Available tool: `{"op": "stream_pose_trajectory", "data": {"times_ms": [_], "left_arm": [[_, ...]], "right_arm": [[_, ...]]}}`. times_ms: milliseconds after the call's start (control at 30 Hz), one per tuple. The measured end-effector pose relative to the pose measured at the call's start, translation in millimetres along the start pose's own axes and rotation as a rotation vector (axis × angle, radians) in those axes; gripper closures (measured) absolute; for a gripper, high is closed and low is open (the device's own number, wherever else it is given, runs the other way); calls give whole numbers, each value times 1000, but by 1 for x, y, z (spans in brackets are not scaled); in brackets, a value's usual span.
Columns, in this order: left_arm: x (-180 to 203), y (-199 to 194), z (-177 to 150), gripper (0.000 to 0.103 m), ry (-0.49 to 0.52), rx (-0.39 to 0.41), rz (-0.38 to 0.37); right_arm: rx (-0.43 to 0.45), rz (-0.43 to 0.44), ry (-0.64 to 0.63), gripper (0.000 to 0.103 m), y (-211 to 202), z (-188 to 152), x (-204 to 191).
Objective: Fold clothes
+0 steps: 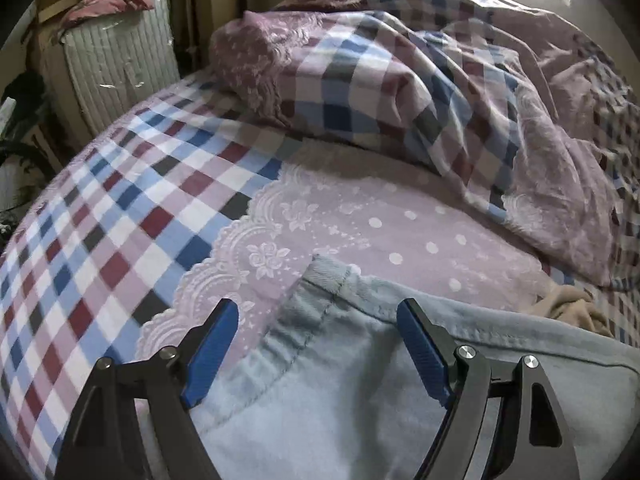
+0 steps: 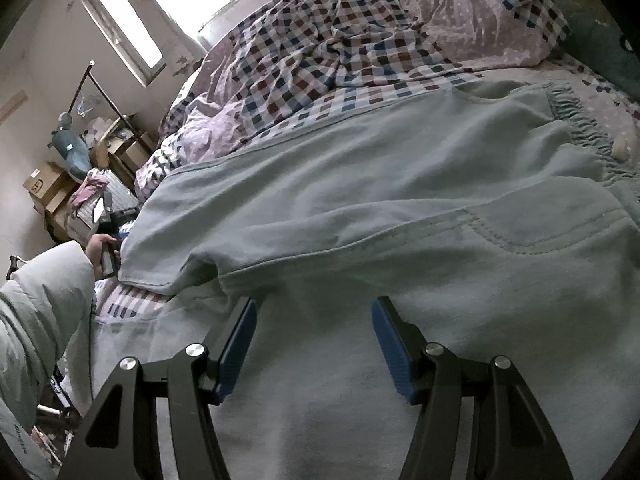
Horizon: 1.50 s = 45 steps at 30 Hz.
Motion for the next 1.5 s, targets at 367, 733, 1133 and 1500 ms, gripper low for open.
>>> {"op": "stream_pose_trajectory", "data": {"times_ms": [367,733,1133,1500], "left_arm": [[1,-16,28,77,-59,170,-36],[-1,-56,8,31,-16,101,24],[-52,-311,-104,19,-242,322,-253],[-131,-385,-337,17,-403,313,-279]], "right_arm": [[-14,-28,-53,39,10,-6,-4],[2,-21,-73,39,4,0,-13],[88,23,-201,39,-35,-7,-46],[190,25,-306,39,-87,-50,-64]]}}
Point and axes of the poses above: each gripper's, at about its wrist camera, not at the fingertips, and y roughly the way its jaws point, x to its right, z to its top, the point moved 9 cm from there along y, roughly the way its jaws point, and after that the axes turned 6 degrees about y, right-handed, at the moved point
